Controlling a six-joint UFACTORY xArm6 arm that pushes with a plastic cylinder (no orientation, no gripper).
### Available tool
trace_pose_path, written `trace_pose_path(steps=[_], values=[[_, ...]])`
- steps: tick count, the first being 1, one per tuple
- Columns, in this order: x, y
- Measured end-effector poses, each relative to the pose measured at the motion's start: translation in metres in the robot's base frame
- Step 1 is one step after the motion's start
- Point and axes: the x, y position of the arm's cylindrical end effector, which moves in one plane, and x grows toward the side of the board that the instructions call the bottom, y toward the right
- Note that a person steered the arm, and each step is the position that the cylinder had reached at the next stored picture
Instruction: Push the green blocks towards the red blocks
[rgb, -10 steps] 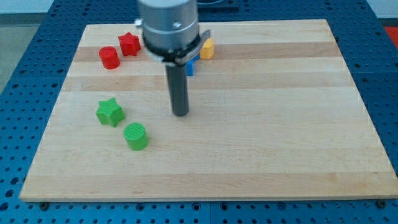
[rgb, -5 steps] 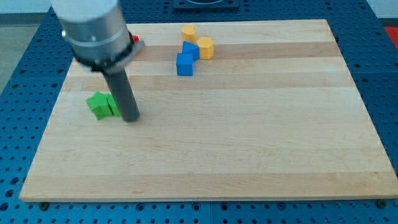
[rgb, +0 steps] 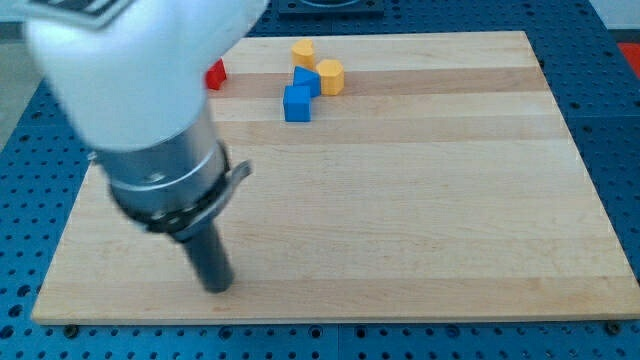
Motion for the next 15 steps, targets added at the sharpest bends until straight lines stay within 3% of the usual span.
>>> trace_pose_path(steps=[1,4,6,9,10,11,13,15], values=[[-0.079,-0.047],[-0.111,-0.089],[-0.176,-0.096],[-0.203,-0.1],[-0.181,-0.1],[-0.13,-0.095],[-0.163,-0.087],[-0.252,-0.087]])
